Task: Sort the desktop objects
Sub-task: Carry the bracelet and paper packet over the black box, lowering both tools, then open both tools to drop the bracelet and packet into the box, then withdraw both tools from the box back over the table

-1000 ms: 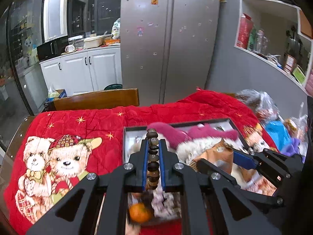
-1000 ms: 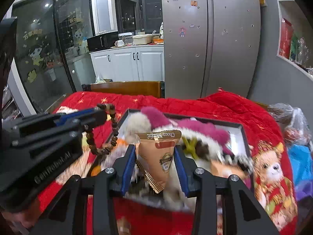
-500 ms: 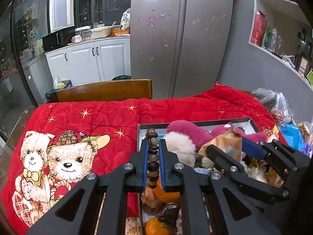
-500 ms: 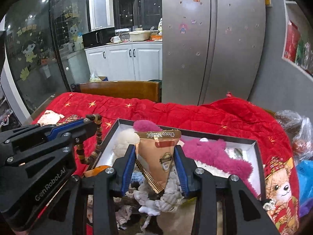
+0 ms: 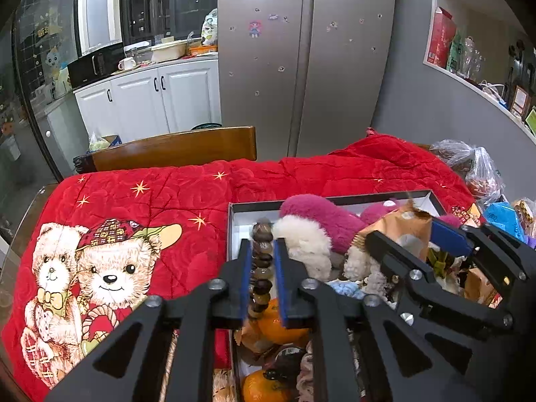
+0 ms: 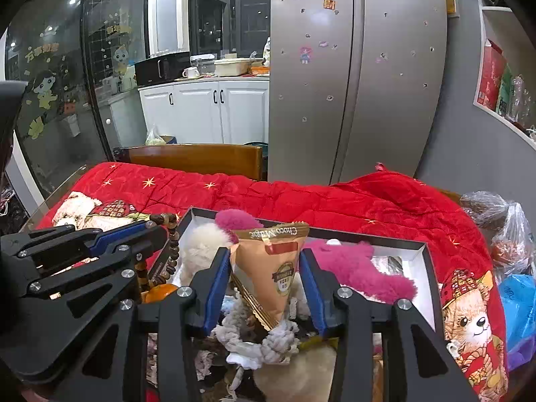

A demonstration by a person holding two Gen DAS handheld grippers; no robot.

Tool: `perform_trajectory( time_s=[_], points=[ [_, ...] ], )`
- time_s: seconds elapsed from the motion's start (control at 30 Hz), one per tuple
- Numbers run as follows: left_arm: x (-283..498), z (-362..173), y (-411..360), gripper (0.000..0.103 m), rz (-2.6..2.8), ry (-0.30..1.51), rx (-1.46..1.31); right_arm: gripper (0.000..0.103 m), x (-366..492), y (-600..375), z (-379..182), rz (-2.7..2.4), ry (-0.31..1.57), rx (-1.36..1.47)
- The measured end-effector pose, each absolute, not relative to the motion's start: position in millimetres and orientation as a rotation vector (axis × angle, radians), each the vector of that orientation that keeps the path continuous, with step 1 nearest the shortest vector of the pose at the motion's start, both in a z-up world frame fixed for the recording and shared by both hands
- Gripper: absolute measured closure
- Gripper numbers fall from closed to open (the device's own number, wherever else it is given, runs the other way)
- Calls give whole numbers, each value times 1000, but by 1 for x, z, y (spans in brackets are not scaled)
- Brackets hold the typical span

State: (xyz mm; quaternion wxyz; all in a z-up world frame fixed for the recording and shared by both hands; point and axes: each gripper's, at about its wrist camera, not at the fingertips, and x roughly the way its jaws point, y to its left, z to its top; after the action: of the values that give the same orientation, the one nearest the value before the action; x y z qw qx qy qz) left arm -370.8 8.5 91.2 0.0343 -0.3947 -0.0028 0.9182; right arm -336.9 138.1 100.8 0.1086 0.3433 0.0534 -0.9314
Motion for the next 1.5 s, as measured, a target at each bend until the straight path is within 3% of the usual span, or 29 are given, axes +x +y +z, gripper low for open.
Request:
perform_trajectory(
  time_s=[0.1, 0.13, 0.2, 0.27, 0.47, 1.17, 1.5],
  points=[
    [-373, 91, 0, 43, 2867, -42, -1251, 59, -338, 138, 101, -2778, 198, 1034],
    [-374, 91, -5, 37, 2873, -73, -1263, 58, -338, 138, 101, -2791, 202, 1036],
    [-373, 91, -13, 36, 2866, -121, -1246, 54, -338, 142, 103, -2802, 197, 1033],
    [-373, 94, -17, 33, 2862, -140, -1245, 40, -338, 144, 106, -2816, 190, 1024],
    [-368, 102, -18, 30, 2891, -102, -1215, 32, -332, 143, 115, -2857, 222, 973],
    [-340, 130, -16, 29, 2829, -101, -1156, 28, -320, 149, 129, -2860, 183, 971],
    [-269, 191, -7, 16, 2819, -91, -988, 26, -254, 165, 185, -2905, 204, 865]
  ],
)
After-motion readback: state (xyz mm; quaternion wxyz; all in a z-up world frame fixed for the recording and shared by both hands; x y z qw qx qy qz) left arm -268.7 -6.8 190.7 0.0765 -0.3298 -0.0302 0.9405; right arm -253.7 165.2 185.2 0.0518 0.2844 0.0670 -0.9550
